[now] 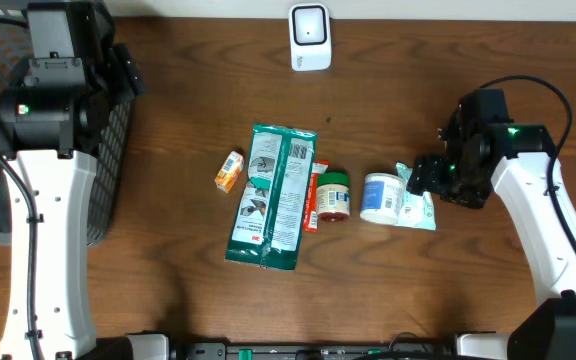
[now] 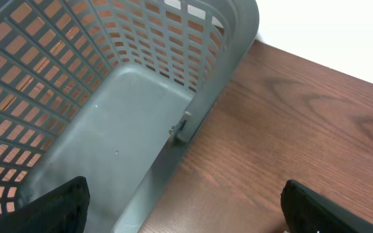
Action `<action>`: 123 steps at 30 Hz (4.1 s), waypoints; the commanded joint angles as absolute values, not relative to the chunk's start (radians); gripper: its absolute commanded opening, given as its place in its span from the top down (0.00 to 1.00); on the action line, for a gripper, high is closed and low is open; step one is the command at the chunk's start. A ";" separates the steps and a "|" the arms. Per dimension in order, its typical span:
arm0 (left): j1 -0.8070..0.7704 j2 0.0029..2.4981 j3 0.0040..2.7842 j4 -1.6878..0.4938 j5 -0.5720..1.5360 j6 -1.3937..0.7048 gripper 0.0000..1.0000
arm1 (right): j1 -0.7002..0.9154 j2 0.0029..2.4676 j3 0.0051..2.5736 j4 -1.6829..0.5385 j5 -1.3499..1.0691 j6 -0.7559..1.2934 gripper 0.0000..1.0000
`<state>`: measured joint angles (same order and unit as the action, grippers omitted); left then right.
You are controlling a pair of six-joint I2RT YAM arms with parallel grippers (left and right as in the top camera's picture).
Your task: Scan the item barcode
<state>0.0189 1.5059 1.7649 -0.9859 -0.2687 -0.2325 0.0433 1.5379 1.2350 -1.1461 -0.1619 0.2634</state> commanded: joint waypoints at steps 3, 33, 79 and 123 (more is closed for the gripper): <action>0.023 1.507 1.771 -0.985 -0.285 -0.234 0.10 | 0.041 1.536 1.232 -1.144 -0.171 0.276 0.23; 0.023 1.507 1.771 -0.985 -0.285 -0.234 0.10 | 0.041 1.536 1.232 -1.146 -0.171 0.265 0.16; 0.023 1.507 1.771 -0.985 -0.286 -0.234 0.10 | 0.138 1.536 1.150 -0.897 -0.208 0.236 0.11; 0.023 1.507 1.771 -0.985 -0.285 -0.234 0.10 | 0.735 1.799 1.386 -0.665 -0.128 0.389 0.13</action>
